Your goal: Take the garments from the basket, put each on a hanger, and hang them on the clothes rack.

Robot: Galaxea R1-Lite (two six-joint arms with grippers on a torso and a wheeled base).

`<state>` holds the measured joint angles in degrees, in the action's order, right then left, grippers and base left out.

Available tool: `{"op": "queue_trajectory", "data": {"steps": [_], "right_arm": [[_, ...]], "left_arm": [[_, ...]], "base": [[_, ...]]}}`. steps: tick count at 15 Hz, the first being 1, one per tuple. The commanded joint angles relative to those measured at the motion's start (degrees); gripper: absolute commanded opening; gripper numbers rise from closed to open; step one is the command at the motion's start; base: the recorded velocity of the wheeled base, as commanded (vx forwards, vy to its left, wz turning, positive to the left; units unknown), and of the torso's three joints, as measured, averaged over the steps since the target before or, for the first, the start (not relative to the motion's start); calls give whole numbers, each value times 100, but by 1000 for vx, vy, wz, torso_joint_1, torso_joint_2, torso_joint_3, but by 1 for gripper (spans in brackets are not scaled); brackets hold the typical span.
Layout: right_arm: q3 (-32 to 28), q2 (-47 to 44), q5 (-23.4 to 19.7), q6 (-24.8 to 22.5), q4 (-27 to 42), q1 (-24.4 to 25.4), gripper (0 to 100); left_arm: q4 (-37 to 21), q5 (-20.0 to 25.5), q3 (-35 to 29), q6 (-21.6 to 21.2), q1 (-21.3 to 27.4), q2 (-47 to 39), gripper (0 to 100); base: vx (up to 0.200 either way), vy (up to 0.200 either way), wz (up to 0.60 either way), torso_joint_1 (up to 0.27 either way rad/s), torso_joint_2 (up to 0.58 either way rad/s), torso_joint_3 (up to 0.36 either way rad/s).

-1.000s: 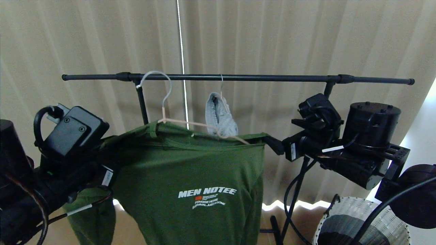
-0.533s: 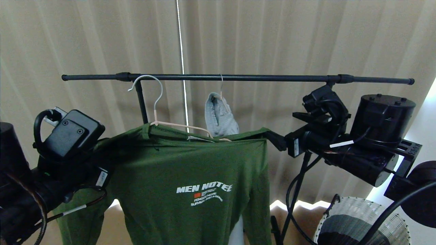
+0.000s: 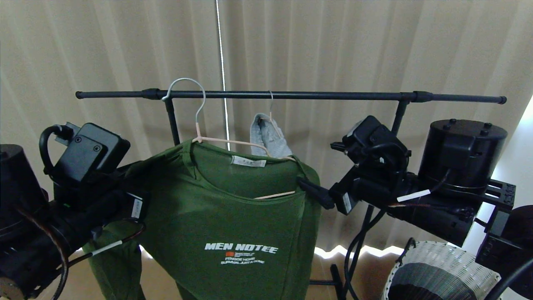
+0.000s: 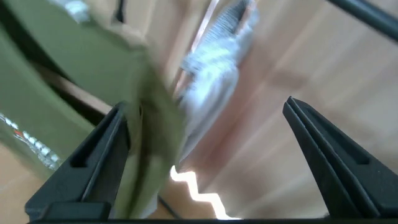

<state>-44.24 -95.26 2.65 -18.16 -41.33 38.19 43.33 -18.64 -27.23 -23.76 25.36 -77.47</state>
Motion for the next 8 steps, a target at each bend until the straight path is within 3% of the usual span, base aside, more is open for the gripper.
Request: {"op": "queue_trajectory", "data": {"steps": [1, 8], "right_arm": [[-94, 25, -18, -64, 2, 109, 100], [-1060, -432, 17, -108, 248, 347, 100]], "left_arm": [[203, 1, 25, 3, 13, -233, 0], [449, 9, 236, -23, 409, -225, 0]], "base": [[0, 0, 0, 0, 0, 0], [0, 0, 0, 0, 0, 0]]}}
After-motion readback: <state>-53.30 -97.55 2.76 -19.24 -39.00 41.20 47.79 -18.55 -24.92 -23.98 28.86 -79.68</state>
